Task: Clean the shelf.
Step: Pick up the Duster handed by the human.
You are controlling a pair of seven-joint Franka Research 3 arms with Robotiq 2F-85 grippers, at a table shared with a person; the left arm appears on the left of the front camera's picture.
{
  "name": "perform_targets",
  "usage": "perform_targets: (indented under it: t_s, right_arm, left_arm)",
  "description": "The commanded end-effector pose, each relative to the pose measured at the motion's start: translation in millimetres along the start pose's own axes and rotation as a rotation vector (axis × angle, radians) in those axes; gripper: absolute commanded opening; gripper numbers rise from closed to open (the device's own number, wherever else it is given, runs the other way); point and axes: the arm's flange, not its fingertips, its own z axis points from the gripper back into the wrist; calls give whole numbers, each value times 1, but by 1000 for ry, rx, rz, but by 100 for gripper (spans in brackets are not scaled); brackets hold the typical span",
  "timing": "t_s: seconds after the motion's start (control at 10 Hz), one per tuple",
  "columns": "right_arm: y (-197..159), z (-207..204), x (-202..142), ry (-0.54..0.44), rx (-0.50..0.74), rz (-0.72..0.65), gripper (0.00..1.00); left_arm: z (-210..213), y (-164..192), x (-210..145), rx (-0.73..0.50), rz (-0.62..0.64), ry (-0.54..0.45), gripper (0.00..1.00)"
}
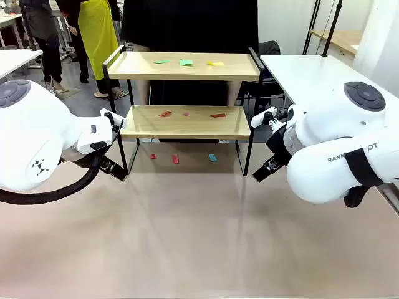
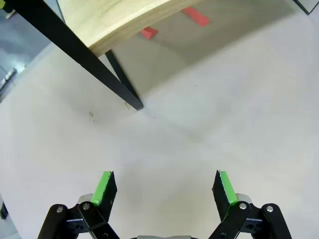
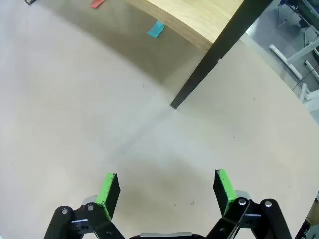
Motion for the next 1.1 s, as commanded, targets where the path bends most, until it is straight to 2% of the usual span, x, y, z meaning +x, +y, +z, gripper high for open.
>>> perform_targets:
  t_s: [0.0,0.8,0.9,1.0]
  right_arm:
    - [0,0,0,0,0,0,100]
    - [0,0,0,0,0,1,100]
    - [-7,13,18,-34,29,18,100]
    - [-21,30,37,-67,55,8,100]
  left_arm:
    - [0,0,0,0,0,0,100]
    - [0,0,0,0,0,0,100]
    - [0,0,0,0,0,0,100]
    - [11,3,14,-91,-9,-16,100]
